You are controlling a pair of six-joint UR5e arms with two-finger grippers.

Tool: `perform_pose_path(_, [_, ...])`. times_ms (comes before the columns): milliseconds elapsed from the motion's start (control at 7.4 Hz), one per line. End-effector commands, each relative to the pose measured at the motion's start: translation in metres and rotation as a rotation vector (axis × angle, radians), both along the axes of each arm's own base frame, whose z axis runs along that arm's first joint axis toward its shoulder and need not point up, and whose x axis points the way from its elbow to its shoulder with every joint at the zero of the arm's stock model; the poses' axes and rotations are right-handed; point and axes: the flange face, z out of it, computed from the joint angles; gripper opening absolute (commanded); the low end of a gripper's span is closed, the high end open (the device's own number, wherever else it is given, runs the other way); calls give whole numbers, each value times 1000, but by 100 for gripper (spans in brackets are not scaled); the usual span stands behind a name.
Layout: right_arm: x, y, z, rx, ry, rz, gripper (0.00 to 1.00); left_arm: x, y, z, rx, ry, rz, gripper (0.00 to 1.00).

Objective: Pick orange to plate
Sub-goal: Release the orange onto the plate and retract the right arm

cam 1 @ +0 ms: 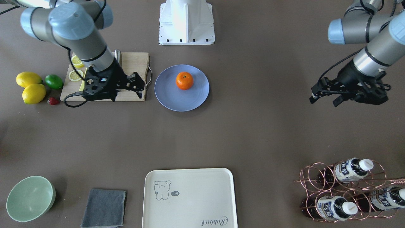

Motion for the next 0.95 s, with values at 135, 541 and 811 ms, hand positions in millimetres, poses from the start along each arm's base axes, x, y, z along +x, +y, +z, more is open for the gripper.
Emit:
perform_pose_path(135, [244, -1, 181, 117, 26, -162, 100, -179, -1, 73, 55, -87, 134, 97])
perform_pose_path(541, [416, 31, 322, 126, 123, -237, 100, -241, 35, 183, -6, -97, 215, 97])
perform_pose_path(811, [451, 37, 356, 85, 166, -227, 100, -270, 47, 194, -24, -96, 154, 97])
